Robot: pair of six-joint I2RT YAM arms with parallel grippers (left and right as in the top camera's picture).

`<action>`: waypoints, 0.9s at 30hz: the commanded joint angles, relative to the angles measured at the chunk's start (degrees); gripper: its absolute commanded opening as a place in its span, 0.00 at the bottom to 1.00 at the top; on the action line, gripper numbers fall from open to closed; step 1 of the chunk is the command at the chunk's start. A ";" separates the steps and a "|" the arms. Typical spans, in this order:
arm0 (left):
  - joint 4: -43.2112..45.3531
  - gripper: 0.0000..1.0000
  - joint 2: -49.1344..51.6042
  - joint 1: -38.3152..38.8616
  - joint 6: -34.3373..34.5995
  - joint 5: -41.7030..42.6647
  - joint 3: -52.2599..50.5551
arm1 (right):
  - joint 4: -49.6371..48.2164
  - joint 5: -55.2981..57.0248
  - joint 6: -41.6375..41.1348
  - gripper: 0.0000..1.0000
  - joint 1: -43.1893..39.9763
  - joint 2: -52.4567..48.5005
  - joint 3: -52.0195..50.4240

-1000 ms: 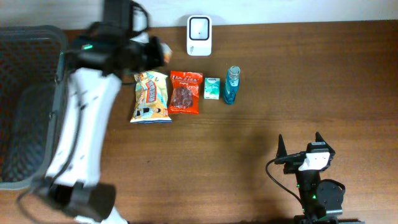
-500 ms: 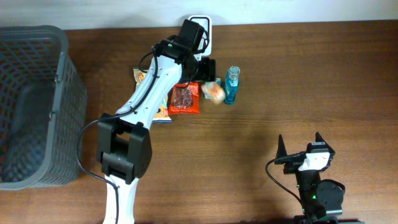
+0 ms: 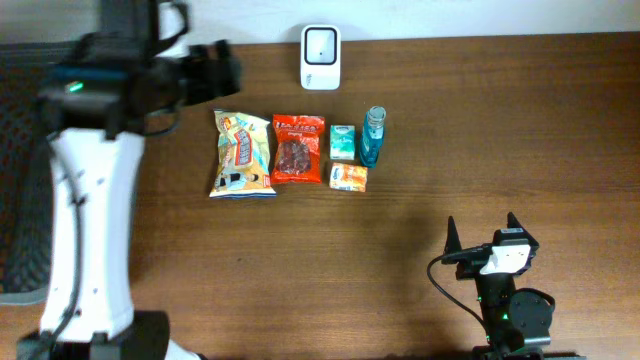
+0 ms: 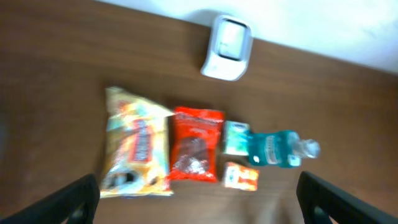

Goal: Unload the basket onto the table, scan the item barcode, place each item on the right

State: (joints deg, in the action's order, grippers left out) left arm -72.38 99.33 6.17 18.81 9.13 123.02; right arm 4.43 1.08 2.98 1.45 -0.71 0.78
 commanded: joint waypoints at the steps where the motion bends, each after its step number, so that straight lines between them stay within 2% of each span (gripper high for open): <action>1: -5.86 0.99 -4.96 -5.44 -0.72 -3.17 0.63 | 0.20 0.50 -0.44 0.98 -0.35 0.35 -0.46; 2: -7.82 0.96 -5.49 -6.60 -0.72 -5.14 0.63 | 0.20 0.50 -0.44 0.98 -0.35 0.35 -0.46; 3: -10.69 0.89 -5.86 -7.80 -0.70 -7.61 0.63 | 0.20 0.50 -0.44 0.98 -0.35 0.35 -0.46; 4: -13.33 0.77 -5.95 -8.41 -0.70 -9.49 0.63 | 0.22 0.50 -0.44 0.98 -0.35 0.35 -0.46; 5: -16.50 0.15 -5.92 -8.68 -0.70 -12.26 0.61 | 0.22 0.50 -0.44 0.99 -0.35 0.35 -0.46; 6: -18.86 0.03 -5.90 -8.70 -0.70 -15.15 0.61 | 0.20 0.50 -0.44 0.98 -0.35 0.35 -0.46; 8: -20.02 0.05 -5.88 -8.70 -0.70 -19.37 0.55 | 0.20 0.50 -0.44 0.98 -0.35 0.35 -0.46; 10: -19.71 0.02 -5.64 -8.70 -0.63 -22.18 0.50 | 0.22 0.50 -0.44 0.99 -0.35 0.35 -0.46; 12: -16.20 0.02 -5.27 -8.90 -0.02 -31.98 0.50 | 0.20 0.50 -0.44 0.98 -0.35 0.35 -0.46; 14: -12.90 0.05 -5.03 -10.69 4.09 -40.79 0.50 | 0.20 0.50 -0.44 0.98 -0.35 0.35 -0.46; 15: -10.25 0.03 -4.70 -12.72 4.98 -41.18 0.50 | 0.20 0.50 -0.44 0.98 -0.35 0.35 -0.46; 16: -7.65 0.00 -4.04 -14.75 4.96 -39.52 0.44 | 0.22 0.50 -0.44 0.98 -0.35 0.35 -0.46; 21: 0.92 0.00 5.31 -20.81 4.92 -31.80 0.33 | 0.22 0.50 -0.44 0.98 -0.35 0.35 -0.46; 22: 2.03 0.00 7.15 -21.31 4.83 -29.22 0.33 | 0.20 0.50 -0.44 0.98 -0.35 0.35 -0.46; 25: 5.11 0.00 12.44 -21.57 -1.01 -16.83 0.35 | 0.22 0.50 -0.44 0.98 -0.35 0.35 -0.46; 27: 5.16 0.00 13.88 -21.57 -0.94 -14.03 0.35 | 0.22 0.50 -0.44 0.98 -0.35 0.35 -0.46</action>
State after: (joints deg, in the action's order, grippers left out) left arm -67.53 112.09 -15.25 20.25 -12.73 123.22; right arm 4.43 1.08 2.98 1.45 -0.69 0.78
